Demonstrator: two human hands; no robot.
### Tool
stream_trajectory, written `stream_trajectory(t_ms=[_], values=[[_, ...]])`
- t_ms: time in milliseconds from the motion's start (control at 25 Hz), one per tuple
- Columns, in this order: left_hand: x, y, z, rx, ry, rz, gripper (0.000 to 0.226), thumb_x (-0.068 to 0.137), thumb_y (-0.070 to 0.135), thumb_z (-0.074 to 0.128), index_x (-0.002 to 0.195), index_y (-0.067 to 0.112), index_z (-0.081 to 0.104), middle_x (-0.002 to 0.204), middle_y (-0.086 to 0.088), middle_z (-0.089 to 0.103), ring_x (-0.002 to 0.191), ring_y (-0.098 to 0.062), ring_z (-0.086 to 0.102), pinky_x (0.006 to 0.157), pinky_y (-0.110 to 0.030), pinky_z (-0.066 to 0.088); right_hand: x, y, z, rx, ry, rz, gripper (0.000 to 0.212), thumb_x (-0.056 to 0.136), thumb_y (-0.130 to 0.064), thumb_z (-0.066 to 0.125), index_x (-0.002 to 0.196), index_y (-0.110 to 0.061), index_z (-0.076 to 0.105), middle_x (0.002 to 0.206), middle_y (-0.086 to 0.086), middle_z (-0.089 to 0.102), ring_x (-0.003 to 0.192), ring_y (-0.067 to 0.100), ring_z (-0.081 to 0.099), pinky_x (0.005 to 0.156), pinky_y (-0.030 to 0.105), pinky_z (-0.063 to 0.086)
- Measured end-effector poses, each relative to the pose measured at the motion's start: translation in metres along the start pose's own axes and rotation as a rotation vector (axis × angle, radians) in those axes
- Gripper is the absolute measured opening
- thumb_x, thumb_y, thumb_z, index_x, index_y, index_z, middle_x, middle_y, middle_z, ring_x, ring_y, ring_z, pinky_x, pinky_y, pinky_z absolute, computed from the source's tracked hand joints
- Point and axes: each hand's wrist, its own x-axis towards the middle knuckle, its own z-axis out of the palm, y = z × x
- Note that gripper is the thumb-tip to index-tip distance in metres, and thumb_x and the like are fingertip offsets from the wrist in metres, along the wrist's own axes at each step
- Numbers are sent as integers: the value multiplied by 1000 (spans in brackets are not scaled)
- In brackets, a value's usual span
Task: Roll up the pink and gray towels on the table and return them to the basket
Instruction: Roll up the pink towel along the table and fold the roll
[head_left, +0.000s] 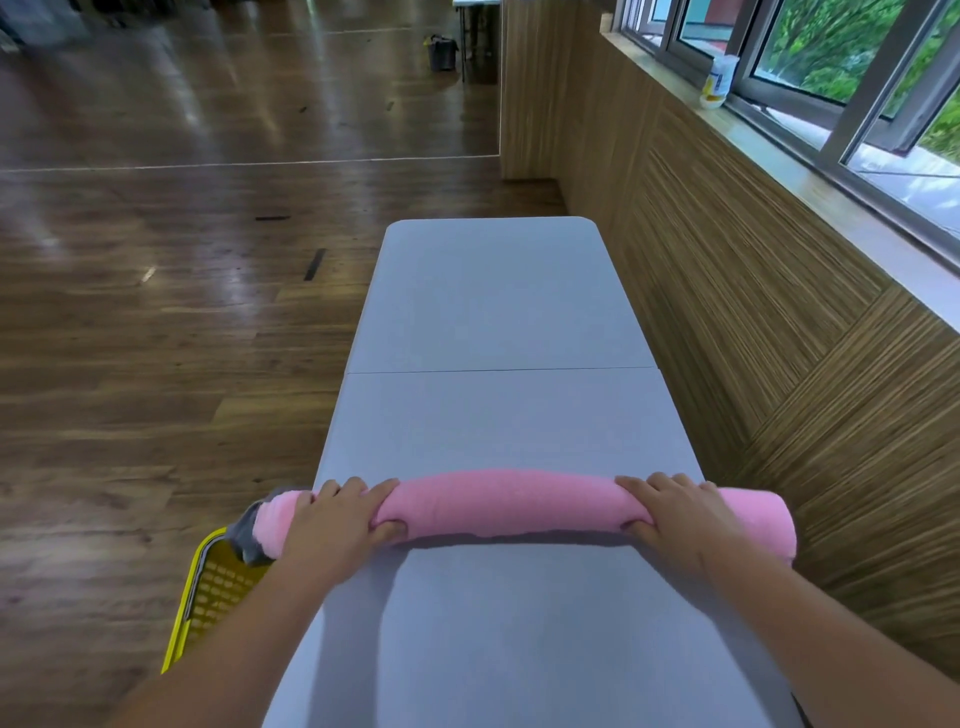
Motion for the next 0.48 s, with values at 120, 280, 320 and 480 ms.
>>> stream_trajectory(t_ms=[120,280,320,480], values=[[-3,19,9,5,45,-97,71,83,82,21,143,46,35,113,-1,58,103,-27,54,83,-47,39,-5,-22,7,107,16,104,62,90,-69,35,144,-38,33,120,0,58,107,27,56,83,43,46],[-24,72,13,-76,26,-279,77,86,78,21,147,34,36,117,-4,57,106,-27,52,83,-46,41,-18,-68,16,237,75,277,59,94,-64,35,139,-27,37,112,3,57,101,26,56,76,40,50],[-31,89,9,-111,-2,-309,75,89,75,24,149,32,31,122,-5,54,110,-27,50,85,-46,41,-21,-82,17,267,80,297,60,95,-63,34,141,-23,35,114,4,56,103,26,55,78,41,51],[-47,147,2,-448,-210,-396,71,96,65,23,154,25,16,146,-13,38,129,-33,38,102,-49,35,-30,-121,18,519,89,305,79,95,-62,32,154,-13,15,138,12,51,118,29,50,95,45,47]])
